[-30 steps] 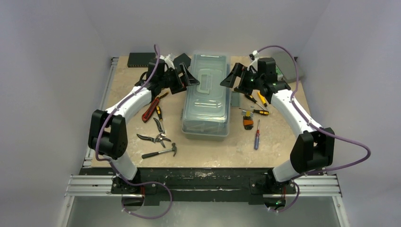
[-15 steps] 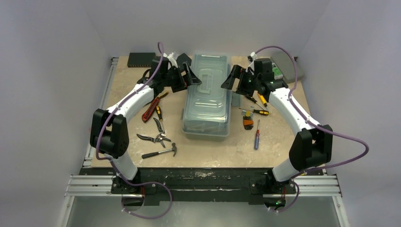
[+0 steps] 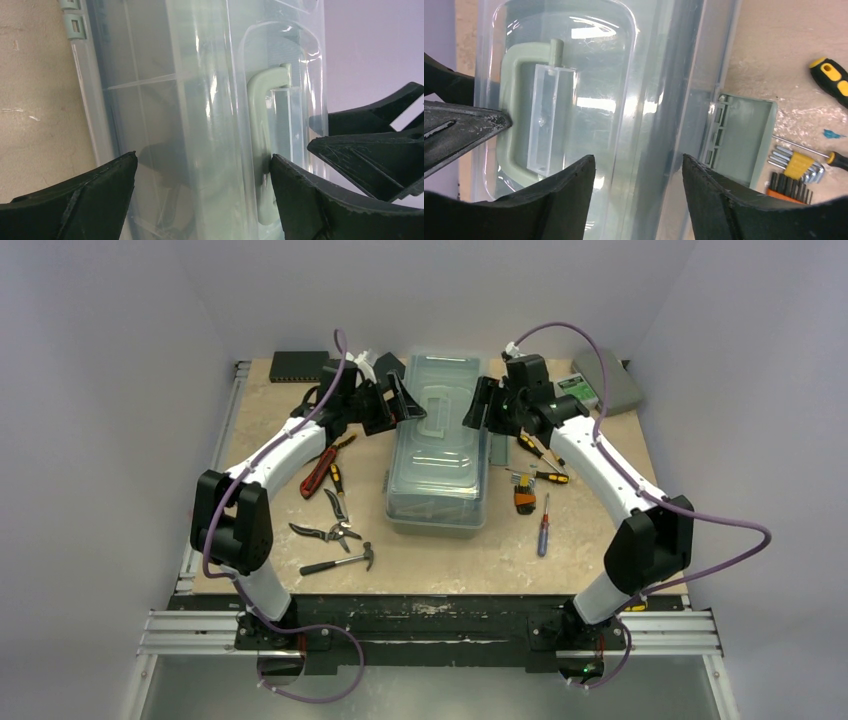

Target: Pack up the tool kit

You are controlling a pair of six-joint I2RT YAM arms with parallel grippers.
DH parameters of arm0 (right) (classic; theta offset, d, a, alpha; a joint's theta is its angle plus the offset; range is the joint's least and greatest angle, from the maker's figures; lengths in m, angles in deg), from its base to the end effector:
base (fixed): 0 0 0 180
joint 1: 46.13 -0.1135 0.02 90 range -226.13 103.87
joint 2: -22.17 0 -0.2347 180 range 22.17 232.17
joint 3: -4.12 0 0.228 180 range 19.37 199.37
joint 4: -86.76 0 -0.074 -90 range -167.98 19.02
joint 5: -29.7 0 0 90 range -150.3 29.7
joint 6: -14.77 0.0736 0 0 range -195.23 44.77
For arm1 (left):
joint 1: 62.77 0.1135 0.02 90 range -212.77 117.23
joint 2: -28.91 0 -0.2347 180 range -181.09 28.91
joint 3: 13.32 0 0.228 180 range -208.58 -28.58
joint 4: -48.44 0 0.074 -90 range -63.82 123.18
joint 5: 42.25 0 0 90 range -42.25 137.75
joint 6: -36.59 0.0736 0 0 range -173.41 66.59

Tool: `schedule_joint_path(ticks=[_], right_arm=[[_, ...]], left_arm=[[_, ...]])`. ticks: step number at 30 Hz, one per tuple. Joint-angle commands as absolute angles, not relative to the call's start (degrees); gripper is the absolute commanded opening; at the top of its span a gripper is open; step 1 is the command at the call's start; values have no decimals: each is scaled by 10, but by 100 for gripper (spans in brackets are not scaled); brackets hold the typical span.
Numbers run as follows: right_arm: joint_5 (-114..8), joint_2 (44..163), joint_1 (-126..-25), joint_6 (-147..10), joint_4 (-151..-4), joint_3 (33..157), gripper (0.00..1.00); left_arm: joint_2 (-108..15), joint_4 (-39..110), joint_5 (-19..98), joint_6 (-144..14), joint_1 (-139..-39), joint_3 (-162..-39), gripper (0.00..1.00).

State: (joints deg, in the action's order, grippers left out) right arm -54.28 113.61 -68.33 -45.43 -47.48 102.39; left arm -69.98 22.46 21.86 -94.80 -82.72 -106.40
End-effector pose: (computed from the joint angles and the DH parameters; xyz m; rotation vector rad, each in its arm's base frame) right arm 0.3367 0.1457 0.2827 0.0954 2.3149 0.5945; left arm 0.3672 -0.1675 0.2484 -0.1357 2.2658 -1.0845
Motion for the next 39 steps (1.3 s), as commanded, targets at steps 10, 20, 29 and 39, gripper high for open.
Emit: schedule_joint_path(ticks=[10,20,29,39], right_arm=[[-557,1124,-740,-451,-445,1122,57],[-497,1122,-741,-427,-470,1125,62],[-544,1091,-712,-448,-444,1113,99],[-463,1043,-564,-449,-499,967,99]], left_arm=[[-714,215,199,-958,-861,-1061,100],[-713,235,168,-976,-854,-1069,98],[-713,246,162,-969,-839,-1026,55],[-706,278,140,-973,-816,-976,44]])
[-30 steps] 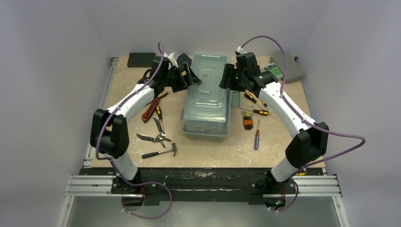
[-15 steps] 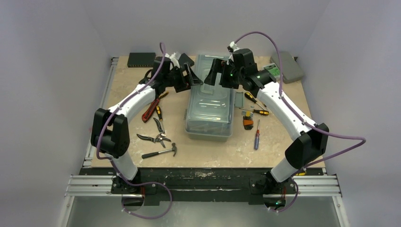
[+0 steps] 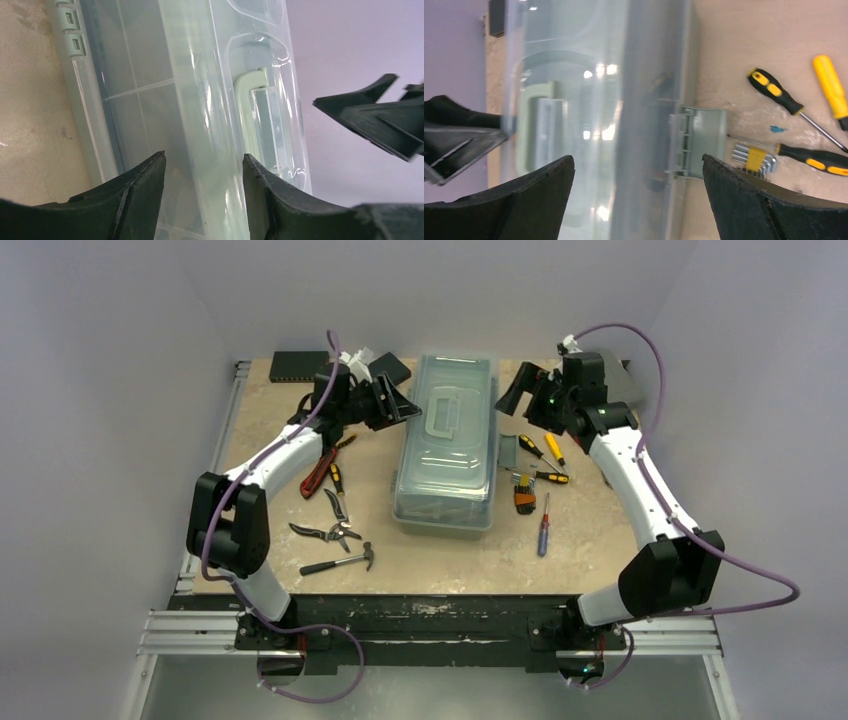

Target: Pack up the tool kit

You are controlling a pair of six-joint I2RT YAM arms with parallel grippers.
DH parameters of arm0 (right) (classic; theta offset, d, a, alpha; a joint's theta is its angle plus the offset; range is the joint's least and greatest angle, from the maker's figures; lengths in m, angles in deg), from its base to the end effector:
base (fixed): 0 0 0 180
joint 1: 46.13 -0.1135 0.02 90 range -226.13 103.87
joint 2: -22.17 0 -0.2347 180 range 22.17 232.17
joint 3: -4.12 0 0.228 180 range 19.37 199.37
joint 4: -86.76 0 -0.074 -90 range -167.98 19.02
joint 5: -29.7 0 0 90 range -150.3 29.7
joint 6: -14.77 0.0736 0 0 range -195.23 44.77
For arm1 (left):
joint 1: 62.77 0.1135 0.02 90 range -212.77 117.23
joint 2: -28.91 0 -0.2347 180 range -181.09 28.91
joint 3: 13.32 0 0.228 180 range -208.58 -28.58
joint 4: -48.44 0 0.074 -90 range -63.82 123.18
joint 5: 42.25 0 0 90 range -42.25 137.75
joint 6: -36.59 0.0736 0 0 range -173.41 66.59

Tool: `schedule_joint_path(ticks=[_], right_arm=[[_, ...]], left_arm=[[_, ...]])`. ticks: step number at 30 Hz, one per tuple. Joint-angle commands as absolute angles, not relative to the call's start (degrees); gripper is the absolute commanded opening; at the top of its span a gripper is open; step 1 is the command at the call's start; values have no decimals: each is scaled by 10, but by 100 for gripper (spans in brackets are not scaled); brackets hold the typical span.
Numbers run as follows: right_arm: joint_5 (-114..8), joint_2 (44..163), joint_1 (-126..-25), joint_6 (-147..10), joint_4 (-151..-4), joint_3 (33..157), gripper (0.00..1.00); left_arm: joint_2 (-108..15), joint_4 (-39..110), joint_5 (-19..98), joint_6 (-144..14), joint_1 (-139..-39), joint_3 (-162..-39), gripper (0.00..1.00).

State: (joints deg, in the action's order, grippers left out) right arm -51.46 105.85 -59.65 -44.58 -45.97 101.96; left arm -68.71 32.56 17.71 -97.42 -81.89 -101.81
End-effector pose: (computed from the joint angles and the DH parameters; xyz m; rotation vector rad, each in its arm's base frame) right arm 0.3261 0.0900 0.3224 0.2369 2.1920 0.6064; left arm 0.3668 -0.1662 0.2517 -0.1037 2.1615 -1.1989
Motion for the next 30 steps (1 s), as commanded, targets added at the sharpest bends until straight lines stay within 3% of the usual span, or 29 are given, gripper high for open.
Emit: schedule_joint_path(ticks=[1,3,8,11,13,18,23,30], right_arm=[[-446,1043,-553,-443,-511,952,98],[-417,1047,-533,-433,-534,923,94],[-419,1056,-509,-420,-563,871,73],[-432,1065,-508,-424,-569,858,54],[-435,1076,-507,-430,-574,857,38],[-413,1111,-508,-442,-574,876,11],[-412,1134,-508,-439,-579,887,1],[-383,1160,-508,-433,-606,882,0]], left_arm=[[-707,284,136,-975,-815,-971,43],[-708,297,129,-978,-812,-962,42],[-703,311,122,-981,-806,-945,41],[-694,301,127,-976,-805,-951,44],[-686,285,134,-970,-805,-962,50],[-658,228,164,-944,-806,-997,79],[-624,162,207,-909,-807,-1036,90],[-601,61,290,-853,-844,-1098,98]])
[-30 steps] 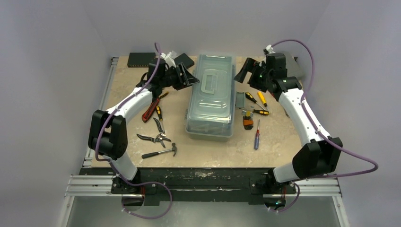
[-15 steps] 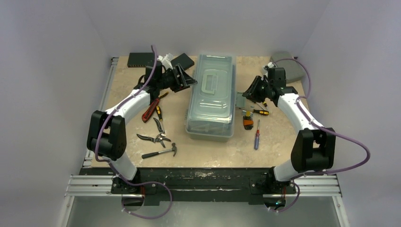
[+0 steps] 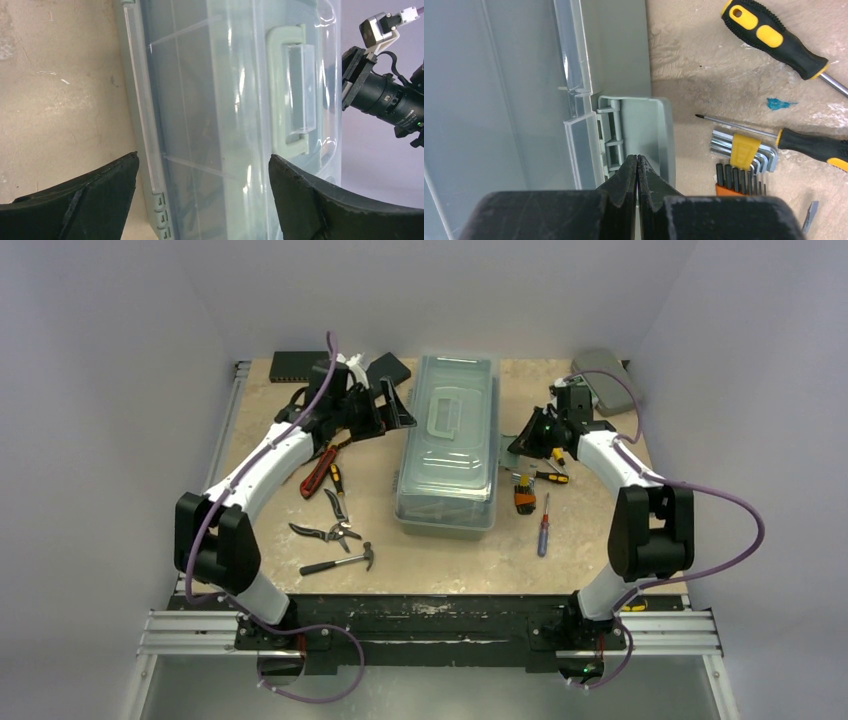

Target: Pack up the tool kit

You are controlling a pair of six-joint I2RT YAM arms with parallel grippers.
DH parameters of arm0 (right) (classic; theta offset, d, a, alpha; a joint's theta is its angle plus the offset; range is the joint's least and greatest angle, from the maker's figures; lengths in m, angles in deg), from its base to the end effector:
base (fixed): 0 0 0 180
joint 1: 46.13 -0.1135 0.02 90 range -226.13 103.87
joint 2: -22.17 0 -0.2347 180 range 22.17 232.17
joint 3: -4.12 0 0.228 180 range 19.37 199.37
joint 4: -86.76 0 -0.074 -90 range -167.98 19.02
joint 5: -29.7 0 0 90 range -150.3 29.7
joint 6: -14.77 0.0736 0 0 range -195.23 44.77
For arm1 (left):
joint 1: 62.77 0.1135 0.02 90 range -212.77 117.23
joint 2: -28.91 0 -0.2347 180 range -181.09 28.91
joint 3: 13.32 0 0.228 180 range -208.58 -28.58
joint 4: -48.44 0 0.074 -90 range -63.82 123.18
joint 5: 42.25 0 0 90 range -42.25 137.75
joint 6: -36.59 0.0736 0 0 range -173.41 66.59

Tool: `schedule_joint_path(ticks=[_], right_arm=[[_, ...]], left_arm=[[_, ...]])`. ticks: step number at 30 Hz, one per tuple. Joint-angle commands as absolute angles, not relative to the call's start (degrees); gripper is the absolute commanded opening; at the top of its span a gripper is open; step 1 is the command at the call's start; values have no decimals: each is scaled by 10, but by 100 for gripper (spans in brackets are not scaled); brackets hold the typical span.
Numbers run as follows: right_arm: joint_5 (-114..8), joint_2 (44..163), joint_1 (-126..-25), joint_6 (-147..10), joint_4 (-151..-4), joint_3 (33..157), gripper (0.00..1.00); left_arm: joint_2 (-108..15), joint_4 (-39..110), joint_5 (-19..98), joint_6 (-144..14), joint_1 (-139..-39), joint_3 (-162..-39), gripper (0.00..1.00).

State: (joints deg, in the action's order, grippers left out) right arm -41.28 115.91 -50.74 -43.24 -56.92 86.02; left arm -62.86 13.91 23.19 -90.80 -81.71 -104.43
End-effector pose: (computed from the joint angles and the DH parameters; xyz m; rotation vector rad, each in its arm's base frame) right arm 0.3512 0.0524 0.1939 0.4296 2.4301 0.6873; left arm 0.3404 -0.1492 0.2642 -0.1122 2.3061 -1.0017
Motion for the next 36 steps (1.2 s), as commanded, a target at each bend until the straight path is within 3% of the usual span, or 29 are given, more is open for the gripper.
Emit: schedule_joint_path(ticks=[1,10,18,23,29,32,36], right_arm=[[-377,1161,-508,-432,-610,880,0],[-372,1155,-508,-433,-619,875,0],[-430,1096,-509,-446,-579,901,5],[-481,1054,-541,-447,-532,950,29],[-509,1059,-624,-435,-489,1031,48],[-518,1081,-663,-416,-472,1074,72],[-553,1120,-709,-376,-446,1133,90]], left_arm=[[-604,49,304,-847,-854,-1111,100],[-631,-71,468,-796,-935,-1238,100],[-654,-100,488,-791,-944,-1301,96],[-652,-78,438,-800,-927,-1291,97],[-626,-37,399,-817,-897,-1249,97],[-607,-16,385,-828,-879,-1219,97],[-578,13,375,-843,-857,-1174,97]])
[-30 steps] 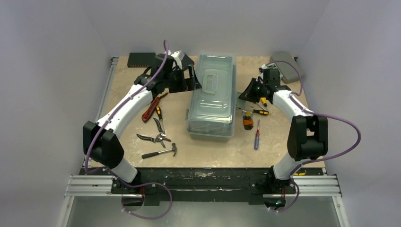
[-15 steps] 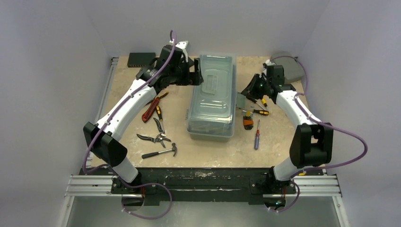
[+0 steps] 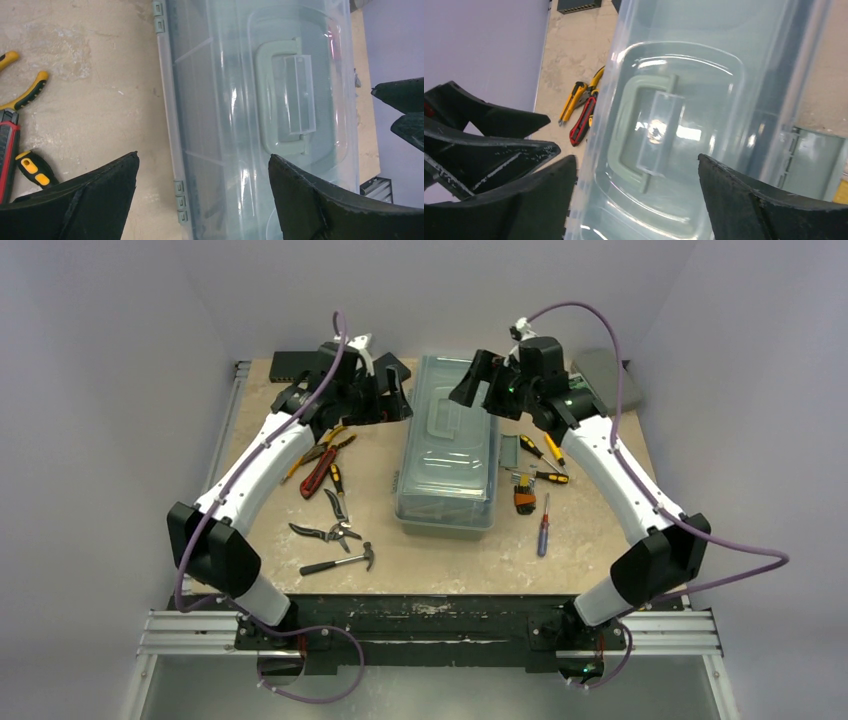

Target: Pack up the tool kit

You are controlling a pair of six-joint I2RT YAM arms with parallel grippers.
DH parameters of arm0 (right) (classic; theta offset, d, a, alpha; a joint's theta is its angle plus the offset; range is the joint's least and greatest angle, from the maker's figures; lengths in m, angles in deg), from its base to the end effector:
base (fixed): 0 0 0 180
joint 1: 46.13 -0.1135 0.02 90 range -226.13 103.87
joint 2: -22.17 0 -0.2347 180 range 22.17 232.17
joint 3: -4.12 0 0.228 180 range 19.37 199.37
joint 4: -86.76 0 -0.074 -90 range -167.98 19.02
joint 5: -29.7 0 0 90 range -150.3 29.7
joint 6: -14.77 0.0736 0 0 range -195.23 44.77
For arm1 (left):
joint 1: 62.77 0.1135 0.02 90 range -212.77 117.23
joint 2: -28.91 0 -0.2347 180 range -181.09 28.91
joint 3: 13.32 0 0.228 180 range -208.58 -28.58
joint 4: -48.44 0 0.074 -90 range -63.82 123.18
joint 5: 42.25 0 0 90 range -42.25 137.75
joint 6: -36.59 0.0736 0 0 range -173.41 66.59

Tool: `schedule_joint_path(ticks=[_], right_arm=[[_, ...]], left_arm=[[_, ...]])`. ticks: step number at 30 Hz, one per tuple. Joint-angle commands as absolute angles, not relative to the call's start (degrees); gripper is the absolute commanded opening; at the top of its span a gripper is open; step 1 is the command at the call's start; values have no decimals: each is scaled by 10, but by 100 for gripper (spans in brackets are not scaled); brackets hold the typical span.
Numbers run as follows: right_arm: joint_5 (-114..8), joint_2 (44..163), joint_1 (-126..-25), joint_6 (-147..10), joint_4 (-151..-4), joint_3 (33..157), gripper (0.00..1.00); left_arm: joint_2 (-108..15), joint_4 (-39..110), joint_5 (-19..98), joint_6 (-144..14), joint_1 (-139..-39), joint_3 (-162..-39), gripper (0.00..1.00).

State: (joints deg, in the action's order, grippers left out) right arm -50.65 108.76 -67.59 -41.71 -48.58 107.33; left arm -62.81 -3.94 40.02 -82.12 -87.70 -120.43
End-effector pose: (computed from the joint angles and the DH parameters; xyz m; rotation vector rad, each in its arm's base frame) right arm 0.3248 0.1409 0.3441 0.1169 2.1392 0.7532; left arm 0.3261 -0.1625 0.3202 0.0016 2.2919 -0.6535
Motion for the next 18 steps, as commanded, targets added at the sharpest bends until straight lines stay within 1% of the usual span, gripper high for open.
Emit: schedule_joint_path(ticks=[1,3,6,18], right_arm=[[-565,1132,-719,-364,-435,1149,93],[-591,1154,-741,-343,-411,1180,96],[-618,1183,-765,-331,-389,1218,97],[-683,1297,-817,-326,-313,1355,98]], left_arm=[[-571,21,373,-847,-851,-1163,97],[-555,38,371,-853,-841,-1137,97],[-535,59,374,-860,-831,-1108,97],[-507,91,369,-872,-813,-1054,97]])
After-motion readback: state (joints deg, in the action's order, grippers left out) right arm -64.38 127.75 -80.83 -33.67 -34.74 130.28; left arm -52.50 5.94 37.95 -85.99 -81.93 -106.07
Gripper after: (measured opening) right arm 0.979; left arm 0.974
